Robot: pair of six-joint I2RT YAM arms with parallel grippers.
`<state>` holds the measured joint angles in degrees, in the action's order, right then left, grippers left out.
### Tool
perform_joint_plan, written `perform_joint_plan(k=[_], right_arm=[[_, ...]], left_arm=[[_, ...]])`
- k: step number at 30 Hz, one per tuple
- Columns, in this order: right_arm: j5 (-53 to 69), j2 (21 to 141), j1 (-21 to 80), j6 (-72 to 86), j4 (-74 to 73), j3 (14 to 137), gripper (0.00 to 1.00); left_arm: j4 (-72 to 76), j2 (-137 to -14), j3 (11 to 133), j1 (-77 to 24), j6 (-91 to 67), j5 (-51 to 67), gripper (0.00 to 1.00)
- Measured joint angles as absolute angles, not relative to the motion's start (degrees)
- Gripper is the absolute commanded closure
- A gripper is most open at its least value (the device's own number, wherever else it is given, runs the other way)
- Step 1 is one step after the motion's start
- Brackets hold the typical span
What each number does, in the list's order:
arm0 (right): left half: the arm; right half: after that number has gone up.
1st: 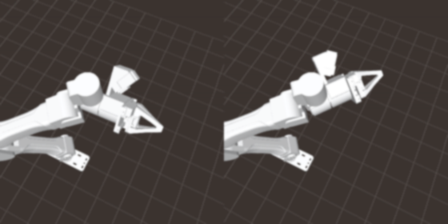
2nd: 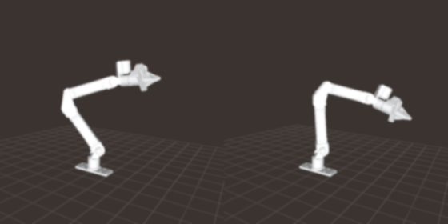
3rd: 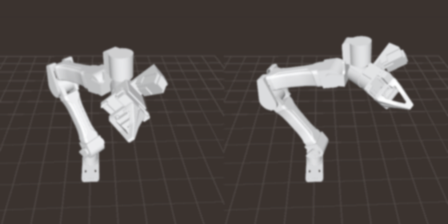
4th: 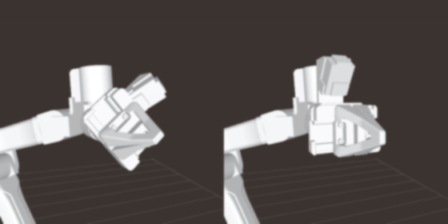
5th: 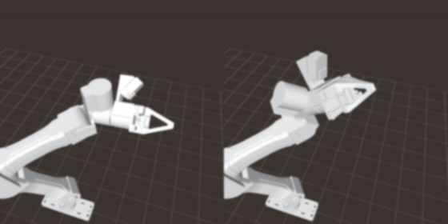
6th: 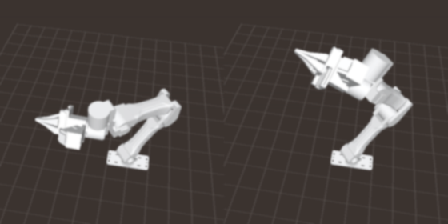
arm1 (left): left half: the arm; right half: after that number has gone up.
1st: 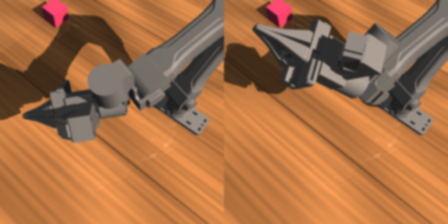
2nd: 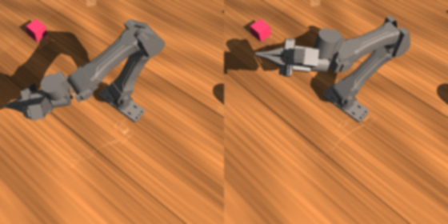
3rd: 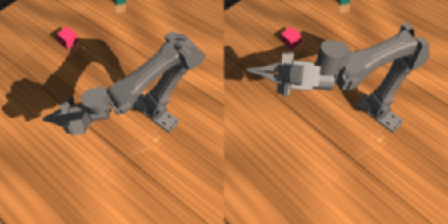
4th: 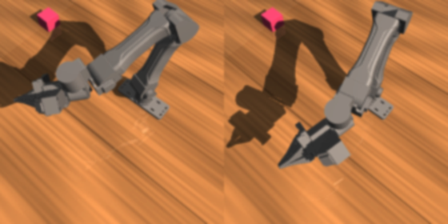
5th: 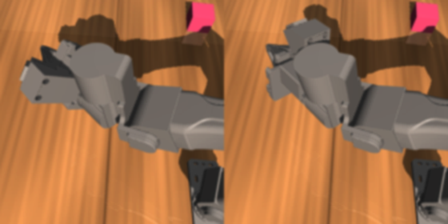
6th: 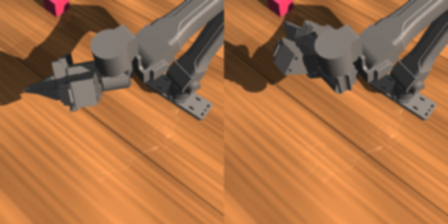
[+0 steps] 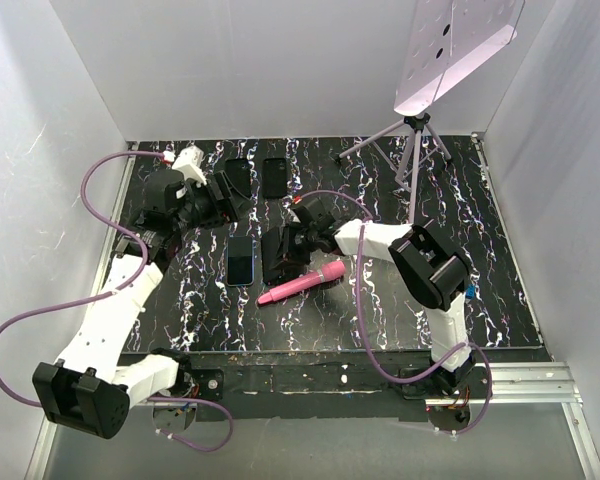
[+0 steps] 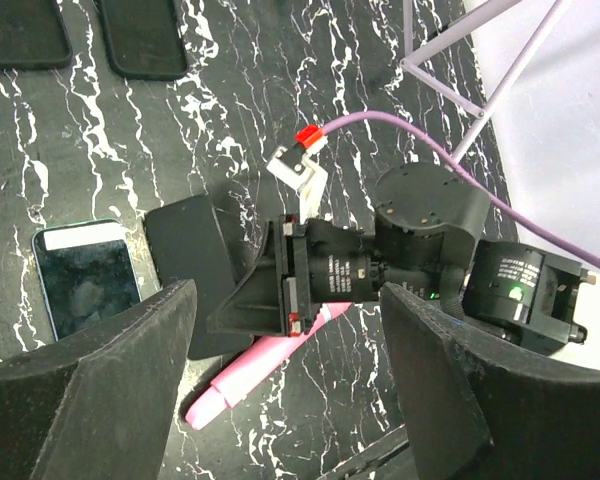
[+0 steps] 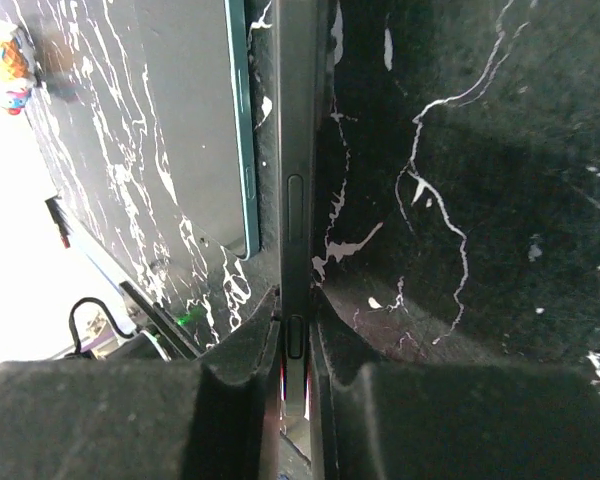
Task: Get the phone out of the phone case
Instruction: Place the phone at the center of the board, then reset both arms
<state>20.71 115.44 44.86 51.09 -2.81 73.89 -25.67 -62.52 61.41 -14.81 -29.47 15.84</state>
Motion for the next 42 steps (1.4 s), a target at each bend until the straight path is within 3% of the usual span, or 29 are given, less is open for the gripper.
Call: perform_joint_plan(k=[5, 8, 16, 19, 30, 33, 38, 42], right_arm=[[20.5, 115.7, 45.8, 50.5, -3.3, 74.4, 0.61], [19.2, 115.7, 46.2, 48.7, -5.8, 76.0, 0.43], [9.8, 106.1, 44.3, 40.6, -18.1, 75.6, 0.4], [5.8, 95.1, 43.2, 37.9, -20.9, 71.6, 0.2], [-10.6, 47.6, 41.9, 34.5, -29.1, 50.2, 0.15], [-15.6, 35.9, 41.7, 34.6, -32.9, 47.5, 0.15], [-22.8, 21.5, 41.7, 35.4, -37.7, 46.1, 0.14], [-25.7, 16.3, 41.7, 35.5, -40.7, 45.8, 0.14]], left_arm=[[-25.7, -62.5, 62.6, -15.4, -29.0, 15.6, 0.27], [-25.6, -62.7, 63.5, -16.4, -28.9, 15.3, 0.27], [-25.3, -64.4, 63.8, -19.6, -29.0, 13.2, 0.26], [-25.1, -65.9, 64.4, -21.0, -29.1, 12.3, 0.25], [-21.0, -67.6, 64.4, -26.7, -30.8, 6.7, 0.23], [-19.5, -66.4, 62.6, -28.1, -31.3, 4.3, 0.17], [-16.4, -58.7, 55.8, -29.8, -32.9, -2.3, 0.02], [-14.5, -49.1, 51.6, -29.9, -33.5, -7.0, 0.02]])
